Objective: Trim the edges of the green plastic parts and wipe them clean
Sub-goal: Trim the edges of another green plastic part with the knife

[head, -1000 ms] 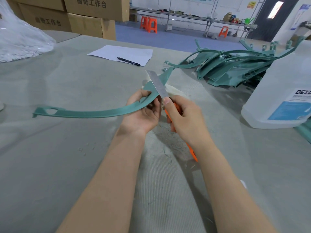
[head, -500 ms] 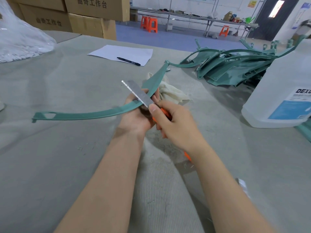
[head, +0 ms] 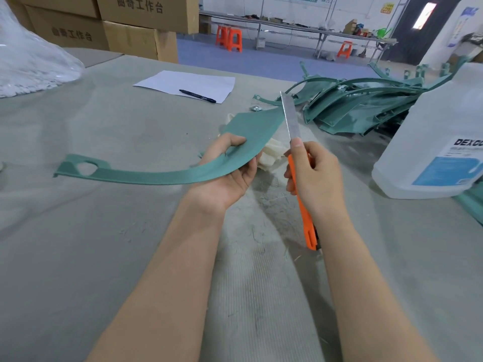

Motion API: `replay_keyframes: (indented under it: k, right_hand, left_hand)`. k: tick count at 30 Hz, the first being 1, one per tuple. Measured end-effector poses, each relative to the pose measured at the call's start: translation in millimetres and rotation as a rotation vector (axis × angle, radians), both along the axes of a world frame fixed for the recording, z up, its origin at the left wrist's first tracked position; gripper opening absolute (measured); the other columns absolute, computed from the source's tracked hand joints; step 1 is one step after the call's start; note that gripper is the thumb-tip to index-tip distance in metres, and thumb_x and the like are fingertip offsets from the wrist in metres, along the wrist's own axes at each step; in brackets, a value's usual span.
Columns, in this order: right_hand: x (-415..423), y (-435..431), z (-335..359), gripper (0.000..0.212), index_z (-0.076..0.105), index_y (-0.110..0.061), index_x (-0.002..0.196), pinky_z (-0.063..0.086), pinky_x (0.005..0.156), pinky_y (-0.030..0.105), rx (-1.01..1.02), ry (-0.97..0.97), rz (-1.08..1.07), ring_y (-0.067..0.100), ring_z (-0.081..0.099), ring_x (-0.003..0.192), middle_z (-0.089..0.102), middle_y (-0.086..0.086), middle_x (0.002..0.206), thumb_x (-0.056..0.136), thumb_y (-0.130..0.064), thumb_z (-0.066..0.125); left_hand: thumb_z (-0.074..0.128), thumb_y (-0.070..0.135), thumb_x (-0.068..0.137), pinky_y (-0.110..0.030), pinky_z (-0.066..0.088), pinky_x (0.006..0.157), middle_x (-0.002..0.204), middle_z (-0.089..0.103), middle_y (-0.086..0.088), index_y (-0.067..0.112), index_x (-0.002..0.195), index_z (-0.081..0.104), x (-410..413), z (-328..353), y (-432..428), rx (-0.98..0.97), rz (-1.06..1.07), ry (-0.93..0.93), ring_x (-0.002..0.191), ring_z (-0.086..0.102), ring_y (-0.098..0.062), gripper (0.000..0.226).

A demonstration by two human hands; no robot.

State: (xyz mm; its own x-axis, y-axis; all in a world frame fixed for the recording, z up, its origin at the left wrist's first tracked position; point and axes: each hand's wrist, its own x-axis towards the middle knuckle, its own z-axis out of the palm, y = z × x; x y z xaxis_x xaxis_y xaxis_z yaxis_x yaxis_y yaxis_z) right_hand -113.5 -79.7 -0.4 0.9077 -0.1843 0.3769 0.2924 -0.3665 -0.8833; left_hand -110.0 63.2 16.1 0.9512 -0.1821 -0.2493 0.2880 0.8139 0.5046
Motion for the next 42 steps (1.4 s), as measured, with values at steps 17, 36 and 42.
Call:
replay_keyframes:
  k: [17,36,42]
  right_hand:
    - [-11.1,11.9,1.2,0.032,0.060,-0.012,0.074,0.041,0.043,0.022,-0.048,0.133,0.354,0.010,0.049,0.044,0.052,-0.004,0.055,0.099,-0.031,0.054]
    - [-7.2,-6.8,17.0,0.017,0.063,-0.011,0.072,0.037,0.041,0.016,0.472,0.166,0.040,0.007,0.042,0.037,0.072,0.001,0.068,0.089,-0.014,0.064]
    - [-8.7,-6.3,18.3,0.023,0.058,-0.012,0.065,0.035,0.041,0.017,0.480,0.182,0.048,0.008,0.041,0.037,0.066,-0.002,0.058,0.088,-0.008,0.061]
  left_hand:
    - [0.049,0.005,0.090,-0.017,0.052,0.048,0.061,0.061,-0.007,0.003,0.075,0.056,6.2,-4.9,0.3,-0.013,0.156,0.034,0.048,0.060,-0.013,0.016]
    - [0.062,0.015,0.085,-0.030,0.045,0.071,0.084,0.064,0.000,0.018,0.085,0.063,1.1,-2.4,-15.3,0.647,0.172,-0.184,0.078,0.059,-0.018,0.004]
    - [0.059,0.011,0.086,-0.031,0.041,0.074,0.091,0.057,-0.004,0.014,0.094,0.057,-1.2,-2.6,-14.2,0.587,0.143,-0.198,0.083,0.053,-0.020,0.009]
